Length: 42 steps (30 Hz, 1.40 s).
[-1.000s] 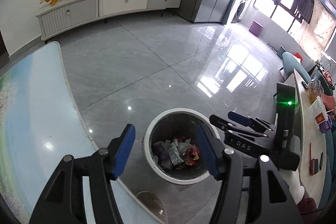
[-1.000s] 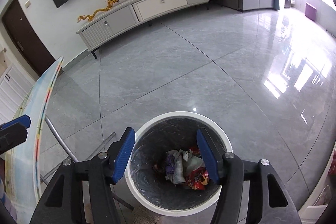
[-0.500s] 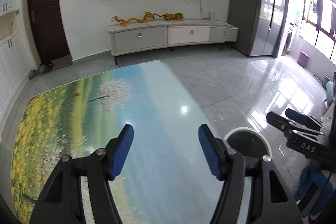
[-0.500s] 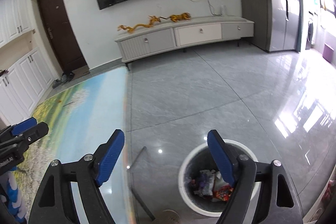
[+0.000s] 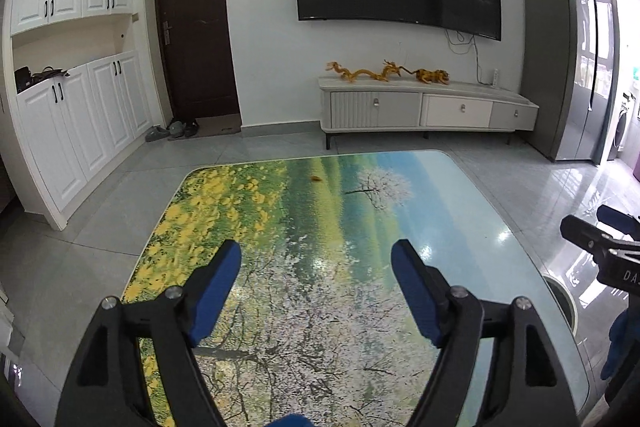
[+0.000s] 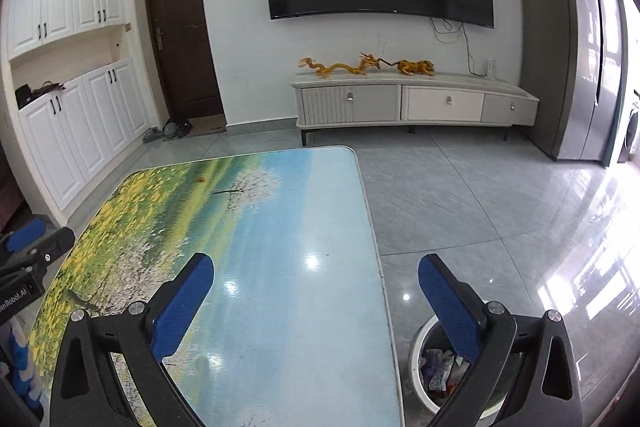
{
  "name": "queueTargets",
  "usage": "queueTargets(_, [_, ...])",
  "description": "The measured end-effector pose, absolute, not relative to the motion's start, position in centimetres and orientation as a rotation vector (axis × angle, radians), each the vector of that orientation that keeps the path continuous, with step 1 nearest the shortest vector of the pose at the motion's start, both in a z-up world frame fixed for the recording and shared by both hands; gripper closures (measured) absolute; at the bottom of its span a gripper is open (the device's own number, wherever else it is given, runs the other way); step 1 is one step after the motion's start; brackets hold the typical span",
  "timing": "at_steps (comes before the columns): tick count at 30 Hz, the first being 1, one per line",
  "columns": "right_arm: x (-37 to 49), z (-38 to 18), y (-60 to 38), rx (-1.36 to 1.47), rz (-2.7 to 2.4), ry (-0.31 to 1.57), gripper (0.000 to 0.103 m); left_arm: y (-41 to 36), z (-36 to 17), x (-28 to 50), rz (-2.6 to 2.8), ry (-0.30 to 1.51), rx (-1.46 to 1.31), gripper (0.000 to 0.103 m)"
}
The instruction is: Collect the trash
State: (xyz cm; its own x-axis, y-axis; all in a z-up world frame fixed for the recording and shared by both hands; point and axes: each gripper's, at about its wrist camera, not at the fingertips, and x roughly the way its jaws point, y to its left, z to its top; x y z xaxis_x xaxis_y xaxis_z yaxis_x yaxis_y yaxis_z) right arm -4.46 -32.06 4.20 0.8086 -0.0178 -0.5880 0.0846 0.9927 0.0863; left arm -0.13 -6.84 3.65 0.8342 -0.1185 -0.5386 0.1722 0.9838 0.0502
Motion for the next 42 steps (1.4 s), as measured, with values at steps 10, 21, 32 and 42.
queueTargets(10, [-6.0,5.5,-31.3,0.067,-0.102,0.57,0.0,-6.6,5.0,-1.8,-0.14,0.497,0.102,0.008])
queueTargets(21, [-7.4,7.0,-31.2,0.048,-0.161,0.508,0.0,-5.6,6.2,-2.6,-0.083,0.443,0.092,0.008])
queueTargets(32, [-9.4,8.9,-29.9,0.034,-0.203,0.457,0.0,-3.8,7.2,-4.6,-0.079,0.396,0.061,0.002])
queueTargets(42, [-11.2,9.7,-29.2,0.025,-0.218,0.433,0.0,-4.5,7.0,-4.8,-0.107,0.409,0.052,0.001])
